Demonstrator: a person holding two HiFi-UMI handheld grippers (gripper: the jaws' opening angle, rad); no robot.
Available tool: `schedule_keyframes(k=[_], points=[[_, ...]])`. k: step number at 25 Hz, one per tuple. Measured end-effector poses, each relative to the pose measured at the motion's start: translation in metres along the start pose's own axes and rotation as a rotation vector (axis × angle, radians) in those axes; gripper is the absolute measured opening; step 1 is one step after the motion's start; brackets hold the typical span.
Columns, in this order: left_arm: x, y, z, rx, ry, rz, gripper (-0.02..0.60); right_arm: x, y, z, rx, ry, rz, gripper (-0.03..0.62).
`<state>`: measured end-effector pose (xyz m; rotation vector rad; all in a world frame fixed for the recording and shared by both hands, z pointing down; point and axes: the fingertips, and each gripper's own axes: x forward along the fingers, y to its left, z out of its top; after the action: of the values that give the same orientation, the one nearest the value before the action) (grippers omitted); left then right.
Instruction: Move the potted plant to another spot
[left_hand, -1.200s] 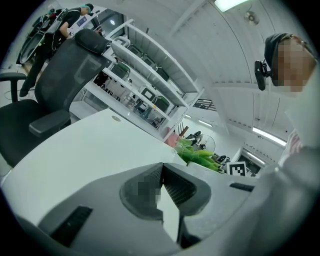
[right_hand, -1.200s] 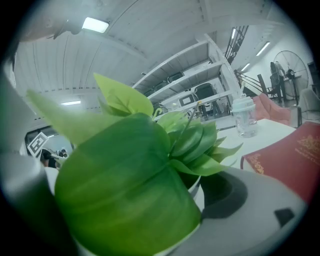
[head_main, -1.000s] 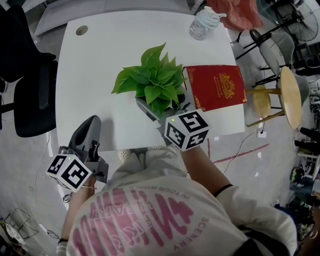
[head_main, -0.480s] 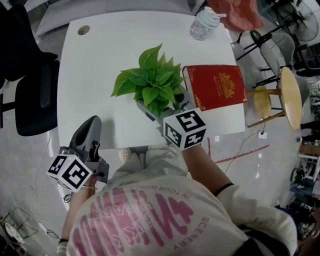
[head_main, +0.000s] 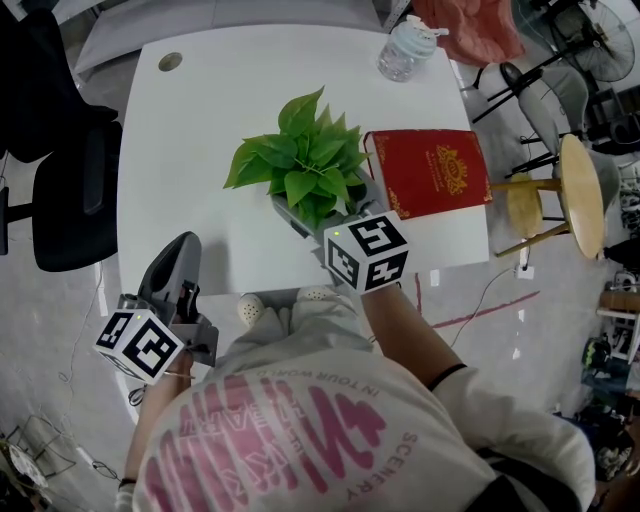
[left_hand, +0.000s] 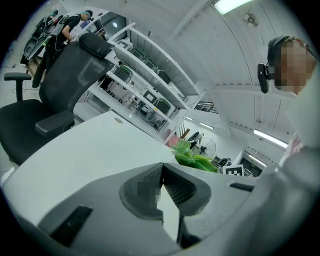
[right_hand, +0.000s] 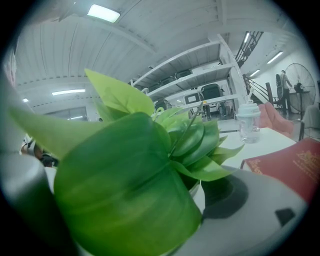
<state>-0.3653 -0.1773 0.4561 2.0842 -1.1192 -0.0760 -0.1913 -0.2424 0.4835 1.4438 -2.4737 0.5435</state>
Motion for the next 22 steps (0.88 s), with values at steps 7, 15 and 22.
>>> schedule_keyframes(k=[7, 15, 22], points=[[-0.009, -0.002, 0.017, 0.006, -0.048, 0.01, 0.003, -0.001, -0.001, 0.0, 0.001, -0.021, 0.0, 0.508], [-0.025, -0.002, 0.037, 0.015, -0.085, -0.023, 0.003, 0.002, -0.003, -0.004, 0.013, 0.044, -0.013, 0.508], [-0.054, 0.009, 0.065, 0.044, -0.133, -0.049, 0.003, 0.004, -0.004, -0.008, 0.04, 0.054, -0.013, 0.508]])
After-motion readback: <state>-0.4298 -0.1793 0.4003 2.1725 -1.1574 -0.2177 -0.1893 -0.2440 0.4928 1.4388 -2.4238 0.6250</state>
